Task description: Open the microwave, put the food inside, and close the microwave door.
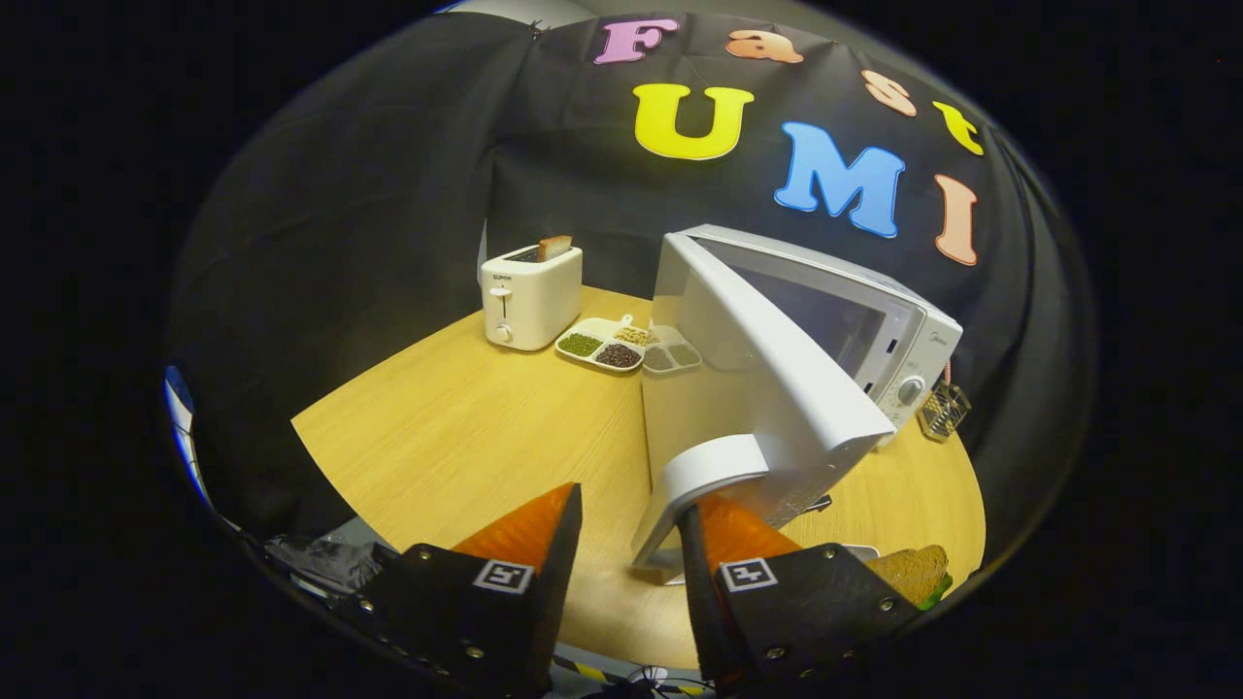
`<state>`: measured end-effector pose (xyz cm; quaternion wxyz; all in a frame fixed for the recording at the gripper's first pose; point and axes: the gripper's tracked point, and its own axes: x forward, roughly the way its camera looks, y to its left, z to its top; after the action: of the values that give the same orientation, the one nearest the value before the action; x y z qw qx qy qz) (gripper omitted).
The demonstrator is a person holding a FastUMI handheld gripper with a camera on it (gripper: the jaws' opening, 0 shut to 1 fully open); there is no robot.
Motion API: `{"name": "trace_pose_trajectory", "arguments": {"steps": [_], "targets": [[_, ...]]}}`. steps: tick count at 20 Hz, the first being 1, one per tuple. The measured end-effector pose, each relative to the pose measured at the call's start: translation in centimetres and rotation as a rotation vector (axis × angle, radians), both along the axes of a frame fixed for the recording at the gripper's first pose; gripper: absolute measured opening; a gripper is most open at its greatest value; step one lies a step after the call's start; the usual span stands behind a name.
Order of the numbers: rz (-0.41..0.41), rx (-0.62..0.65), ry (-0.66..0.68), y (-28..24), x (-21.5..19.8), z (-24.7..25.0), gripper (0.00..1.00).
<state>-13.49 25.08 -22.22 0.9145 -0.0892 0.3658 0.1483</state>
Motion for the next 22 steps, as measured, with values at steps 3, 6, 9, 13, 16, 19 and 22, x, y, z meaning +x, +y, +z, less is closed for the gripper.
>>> {"name": "trace_pose_trajectory", "arguments": {"steps": [3,6,9,13,16,19,22], "targets": [[-0.001,0.014,0.02,0.5,-0.7,0.3,0.6],[0.025,0.062,0.035,2.2,-1.9,1.0,0.72],[0.103,0.166,0.046,5.6,-3.2,1.7,0.74],[0.282,0.393,0.024,10.5,-4.6,5.1,0.81],[0.363,0.5,-0.059,11.0,-3.9,9.7,0.88],[0.38,0.563,-0.131,8.4,-4.0,14.1,0.87],[0.334,0.571,-0.18,4.1,-2.5,16.3,0.87]]}}
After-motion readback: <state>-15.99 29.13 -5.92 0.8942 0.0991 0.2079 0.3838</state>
